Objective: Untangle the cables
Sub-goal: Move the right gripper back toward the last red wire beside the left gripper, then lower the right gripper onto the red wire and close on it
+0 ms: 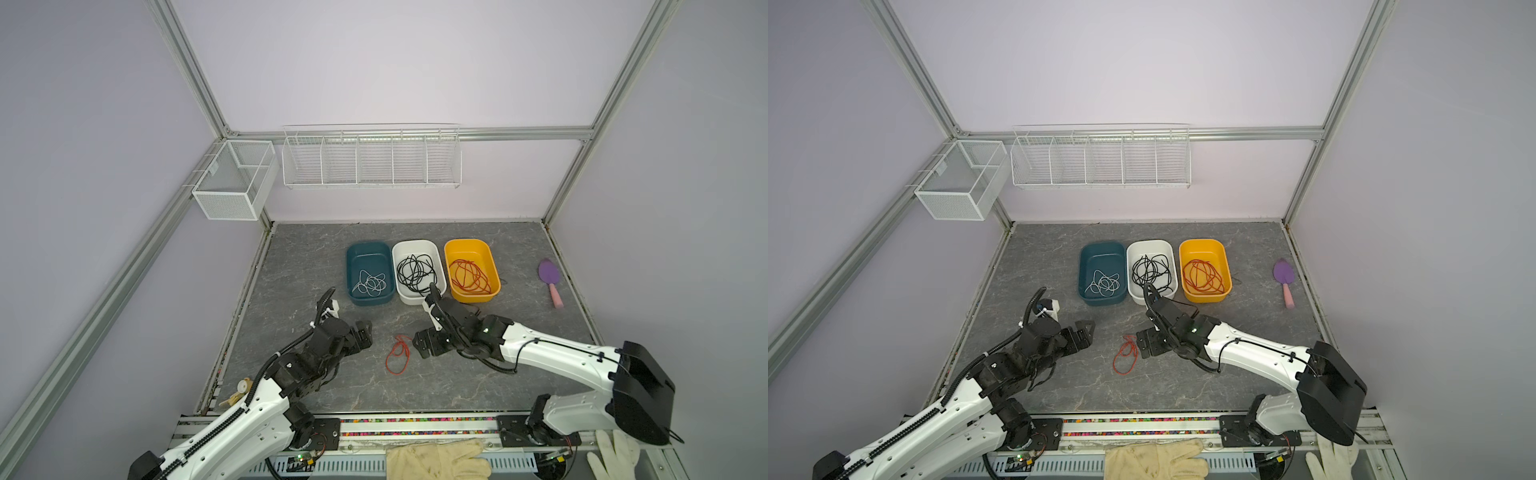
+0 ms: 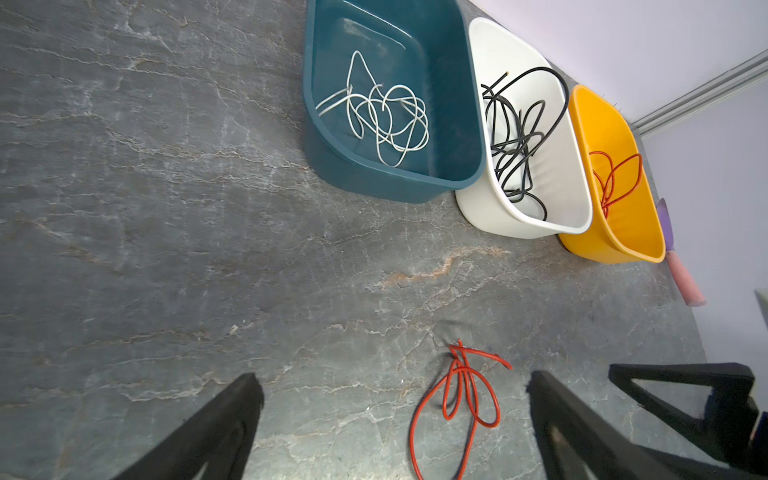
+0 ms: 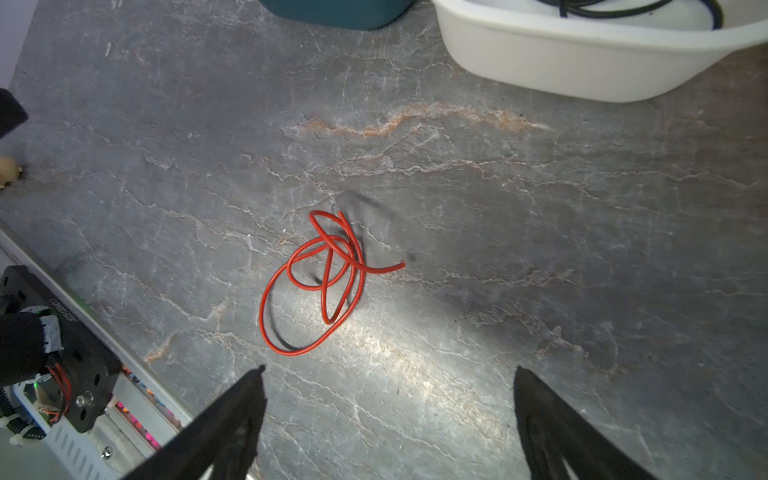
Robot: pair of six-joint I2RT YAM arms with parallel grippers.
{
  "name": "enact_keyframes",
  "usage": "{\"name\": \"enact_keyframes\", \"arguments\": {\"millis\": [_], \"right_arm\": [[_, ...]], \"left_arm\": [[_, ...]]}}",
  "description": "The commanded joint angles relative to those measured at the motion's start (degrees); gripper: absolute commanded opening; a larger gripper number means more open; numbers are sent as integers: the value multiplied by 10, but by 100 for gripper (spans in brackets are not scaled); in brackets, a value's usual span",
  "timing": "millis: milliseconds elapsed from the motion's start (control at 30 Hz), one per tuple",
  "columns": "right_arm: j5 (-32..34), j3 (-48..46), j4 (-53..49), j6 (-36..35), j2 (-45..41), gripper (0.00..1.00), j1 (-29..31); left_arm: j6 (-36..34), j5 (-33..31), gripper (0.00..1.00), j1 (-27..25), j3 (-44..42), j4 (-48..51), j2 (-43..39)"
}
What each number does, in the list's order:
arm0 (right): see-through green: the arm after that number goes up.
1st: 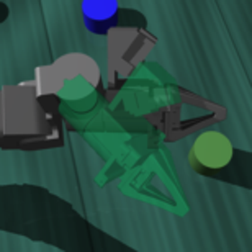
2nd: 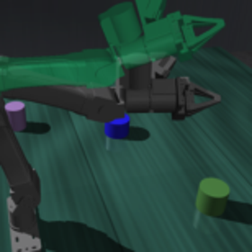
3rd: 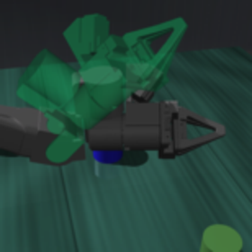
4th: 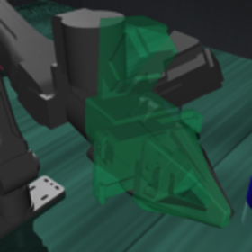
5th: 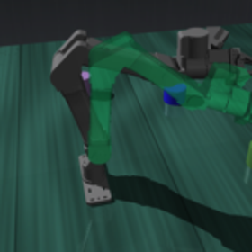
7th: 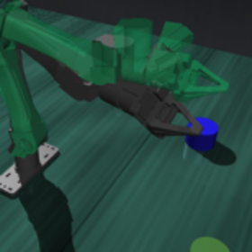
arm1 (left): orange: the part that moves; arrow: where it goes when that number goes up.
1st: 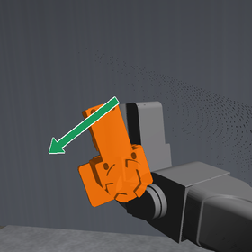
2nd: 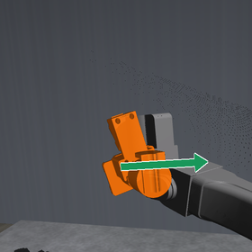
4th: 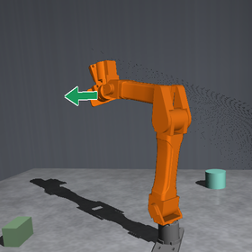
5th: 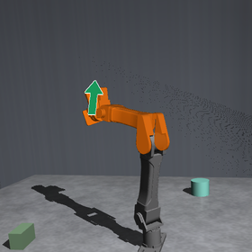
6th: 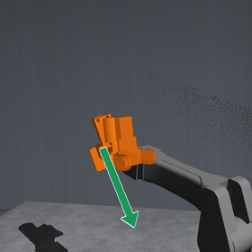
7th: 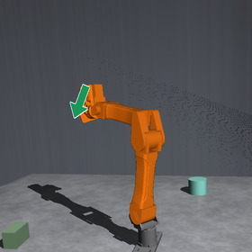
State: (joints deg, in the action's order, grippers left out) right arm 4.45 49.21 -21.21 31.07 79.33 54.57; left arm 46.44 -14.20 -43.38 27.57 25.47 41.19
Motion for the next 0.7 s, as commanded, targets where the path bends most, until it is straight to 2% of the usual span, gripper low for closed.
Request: {"name": "enact_keyframes", "arguments": {"millis": [0,333,667], "right_arm": [[-9,29,23,-2,20,97,6],[0,45,38,-7,62,99,6],[-24,45,70,-8,95,88,8]], "left_arm": [[5,-15,100,5,-11,12,-6],[6,-14,100,6,-16,9,-11],[14,-8,100,6,-29,3,-20]]}}
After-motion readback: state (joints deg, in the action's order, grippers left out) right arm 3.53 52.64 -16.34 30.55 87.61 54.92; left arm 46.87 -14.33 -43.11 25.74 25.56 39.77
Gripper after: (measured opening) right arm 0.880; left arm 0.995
